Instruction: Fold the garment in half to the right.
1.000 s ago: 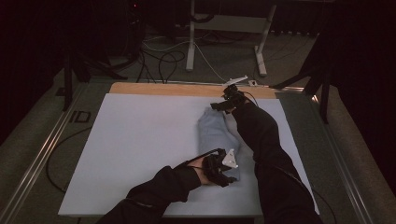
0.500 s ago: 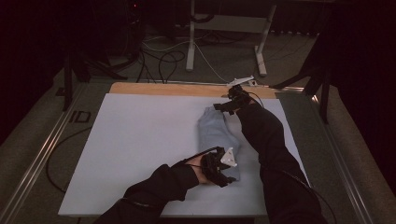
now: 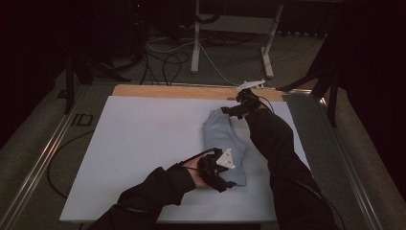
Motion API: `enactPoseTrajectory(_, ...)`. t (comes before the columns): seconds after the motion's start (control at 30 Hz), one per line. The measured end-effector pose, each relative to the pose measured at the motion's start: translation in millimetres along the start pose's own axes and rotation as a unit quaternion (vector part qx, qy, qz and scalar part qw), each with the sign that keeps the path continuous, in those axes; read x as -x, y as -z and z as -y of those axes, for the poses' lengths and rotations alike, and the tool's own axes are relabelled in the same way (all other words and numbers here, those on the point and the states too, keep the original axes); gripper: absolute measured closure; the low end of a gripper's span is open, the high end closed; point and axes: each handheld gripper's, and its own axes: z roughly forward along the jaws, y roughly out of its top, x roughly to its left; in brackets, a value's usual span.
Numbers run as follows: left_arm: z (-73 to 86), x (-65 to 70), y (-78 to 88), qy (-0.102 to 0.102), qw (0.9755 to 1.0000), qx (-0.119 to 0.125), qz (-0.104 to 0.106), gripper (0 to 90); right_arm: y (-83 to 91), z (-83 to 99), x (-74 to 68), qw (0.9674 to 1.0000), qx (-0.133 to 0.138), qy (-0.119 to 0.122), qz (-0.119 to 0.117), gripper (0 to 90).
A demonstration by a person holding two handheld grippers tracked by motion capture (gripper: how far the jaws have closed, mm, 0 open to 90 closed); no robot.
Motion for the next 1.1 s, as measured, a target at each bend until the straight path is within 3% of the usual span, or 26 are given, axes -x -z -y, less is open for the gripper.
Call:
enactPoseTrajectory(0.07,3.5,-1.3,7.7,0.012,0.9998,0.005,0.012,28.6,0.3,2.2,-1.3,1.0000,-0.004,0.000,-0.004,10.0)
enactPoseTrajectory(0.23,8.8,-1.7,19.0,0.008,0.9998,0.010,0.015,15.7,3.1,4.3,-6.8,1.0000,0.003,0.002,-0.005,9.7)
enactPoseTrajectory(0.4,17.3,-2.2,33.2,0.006,0.9996,0.023,0.014,15.3,6.9,4.5,-11.9,0.9999,0.014,0.004,-0.003,9.7)
enactPoseTrajectory(0.47,24.6,-3.0,39.9,0.009,0.9995,0.022,0.022,11.2,10.5,4.4,-15.3,0.9997,0.022,0.002,-0.008,9.7)
enactPoseTrajectory(0.57,33.4,-3.4,44.5,0.007,0.9997,0.019,0.017,2.2,12.9,3.4,-18.9,0.9996,0.024,0.009,-0.010,9.7)
enactPoseTrajectory(0.77,48.0,-9.0,51.2,0.018,0.9995,0.018,0.018,0.3,16.0,2.3,-21.9,0.9994,0.027,0.007,-0.020,9.7)
enactPoseTrajectory(0.87,61.9,-16.2,56.2,0.045,0.9988,0.013,0.015,0.3,16.2,3.0,-22.2,0.9993,0.028,0.003,-0.023,9.7)
enactPoseTrajectory(1.0,74.2,-19.0,60.6,0.057,0.9983,0.002,0.010,0.3,16.2,4.9,-22.1,0.9992,0.029,0.002,-0.027,9.7)
enactPoseTrajectory(1.03,82.9,-18.7,64.8,0.060,0.9981,0.006,-0.013,0.3,15.2,6.7,-21.7,0.9991,0.027,0.001,-0.031,9.7)
enactPoseTrajectory(1.1,87.2,-19.3,66.8,0.064,0.9977,0.009,-0.020,0.3,14.1,8.4,-21.6,0.9992,0.026,0.002,-0.030,9.7)
